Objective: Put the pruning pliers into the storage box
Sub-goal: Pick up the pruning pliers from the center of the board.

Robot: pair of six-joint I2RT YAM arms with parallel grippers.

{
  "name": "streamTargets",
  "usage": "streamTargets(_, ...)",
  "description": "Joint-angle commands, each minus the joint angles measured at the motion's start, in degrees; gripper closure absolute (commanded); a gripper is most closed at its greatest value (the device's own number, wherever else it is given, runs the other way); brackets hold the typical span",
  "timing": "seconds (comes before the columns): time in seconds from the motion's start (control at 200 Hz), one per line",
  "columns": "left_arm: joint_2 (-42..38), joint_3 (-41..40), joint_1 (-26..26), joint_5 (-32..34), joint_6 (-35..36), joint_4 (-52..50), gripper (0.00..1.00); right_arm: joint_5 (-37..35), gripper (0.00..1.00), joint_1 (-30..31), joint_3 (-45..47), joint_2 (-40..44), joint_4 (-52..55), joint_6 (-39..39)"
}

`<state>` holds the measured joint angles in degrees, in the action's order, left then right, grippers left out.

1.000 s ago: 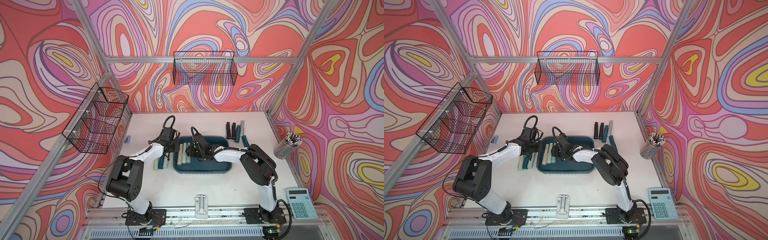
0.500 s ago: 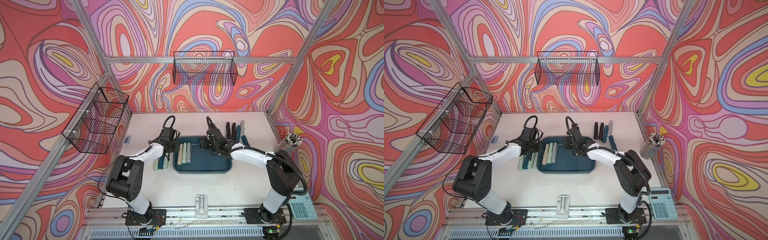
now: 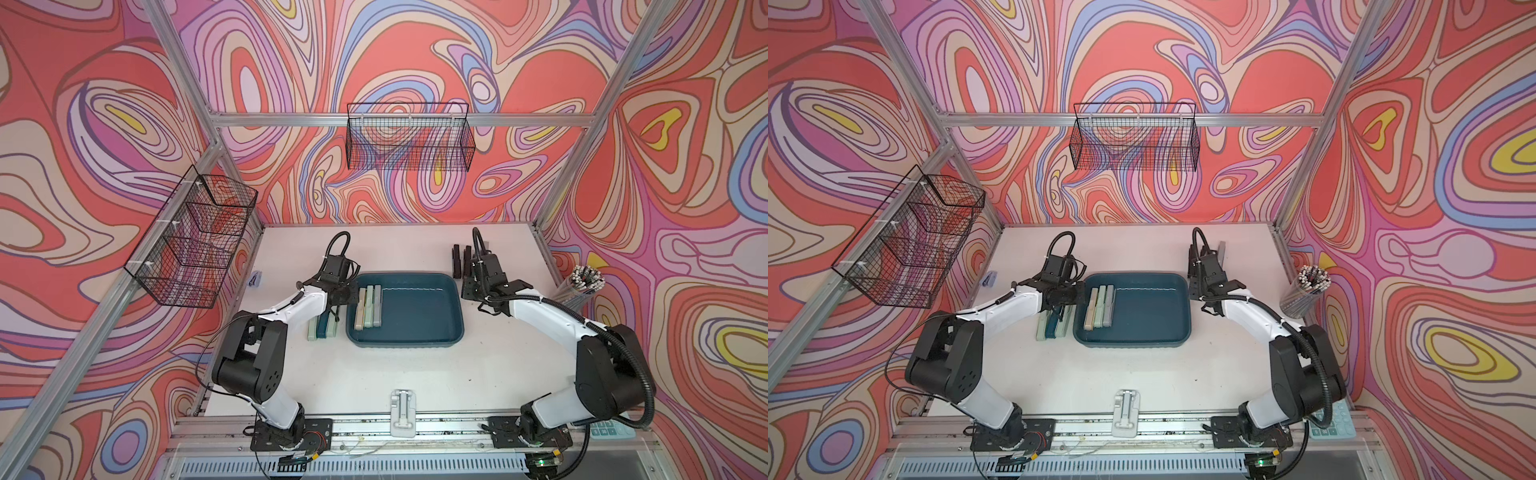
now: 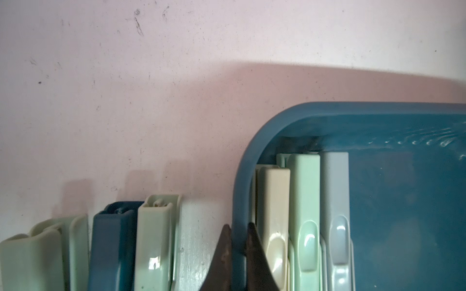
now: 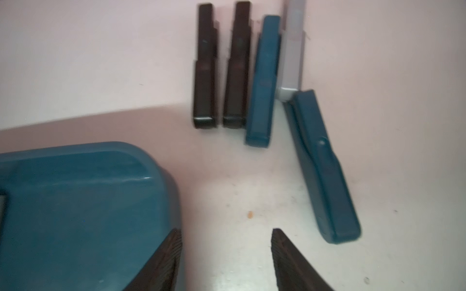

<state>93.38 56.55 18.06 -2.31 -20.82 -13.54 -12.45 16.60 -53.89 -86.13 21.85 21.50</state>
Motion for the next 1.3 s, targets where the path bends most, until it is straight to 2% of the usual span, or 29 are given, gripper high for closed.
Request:
streamTargets(0.0,-1.1,-1.3,0.4,-0.7,0.4,-0.2,0.92,-2.6,0.38,-2.1,1.8,0.6,2.5,-2.2)
streamTargets(0.155,-1.3,-1.6,0.3,-0.3,0.6,-0.2,0.92,-5.0,0.36,-6.4,2.2,-0.3,2.4,-3.9)
streamTargets(0.305,-0.7,-1.7,0.4,-1.7,0.2,0.8,0.92,-3.6,0.34,-10.3,2.5,-2.3,-0.2,-5.2)
streamTargets(0.481,-0.8,-1.5,0.3,-1.0,0.8,0.3,0.92,0.3,0.33,-11.5,0.7,-6.0,-1.8,-8.3)
streamTargets(0.766,-0.8,-1.5,0.3,-1.3,0.7,0.4,0.92,1.2,0.35,-14.2,0.0,-10.2,-4.7,-9.6)
streamTargets(1.027,-1.2,-1.5,0.3,-0.8,0.6,-0.3,0.92,2.3,0.41,-14.8,-0.4,-13.2,-7.4,-10.0)
streamTargets(1.297,-1.9,-1.7,0.3,-0.2,0.7,-0.8,0.92,3.7,0.60,-14.8,-0.7,-14.0,-8.7,-10.6)
